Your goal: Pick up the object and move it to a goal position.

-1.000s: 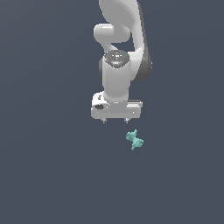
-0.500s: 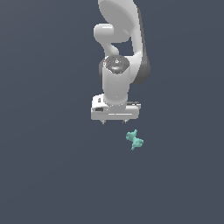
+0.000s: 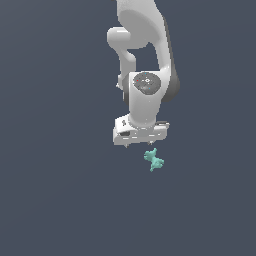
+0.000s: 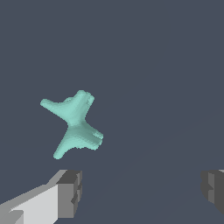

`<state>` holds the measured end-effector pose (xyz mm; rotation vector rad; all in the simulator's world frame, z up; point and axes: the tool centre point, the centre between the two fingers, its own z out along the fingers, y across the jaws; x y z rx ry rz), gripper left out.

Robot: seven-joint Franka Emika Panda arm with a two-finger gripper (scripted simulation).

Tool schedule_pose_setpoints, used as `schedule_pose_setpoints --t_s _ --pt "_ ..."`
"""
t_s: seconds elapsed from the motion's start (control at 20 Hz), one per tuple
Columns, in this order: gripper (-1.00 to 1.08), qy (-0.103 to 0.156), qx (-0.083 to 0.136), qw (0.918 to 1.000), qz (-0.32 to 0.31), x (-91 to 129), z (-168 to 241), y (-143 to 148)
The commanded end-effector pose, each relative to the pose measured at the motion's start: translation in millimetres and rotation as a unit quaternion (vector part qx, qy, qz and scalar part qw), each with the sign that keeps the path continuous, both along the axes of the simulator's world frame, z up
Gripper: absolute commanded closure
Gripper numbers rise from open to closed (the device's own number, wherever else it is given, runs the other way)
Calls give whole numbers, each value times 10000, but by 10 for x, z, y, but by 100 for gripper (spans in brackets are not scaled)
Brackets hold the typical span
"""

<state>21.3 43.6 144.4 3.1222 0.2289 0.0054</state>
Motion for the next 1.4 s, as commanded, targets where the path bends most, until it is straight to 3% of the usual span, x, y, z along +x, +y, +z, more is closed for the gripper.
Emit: schedule_pose_setpoints --t_s 0.0,0.5,0.9,1.35 --pt "-92 11 4 9995 301 59 -97 183" --pt "-92 27 47 9932 1163 198 -387 724" --pt "-92 32 50 9929 1186 195 -458 743" --pt "-92 28 51 9926 1211 188 -863 753"
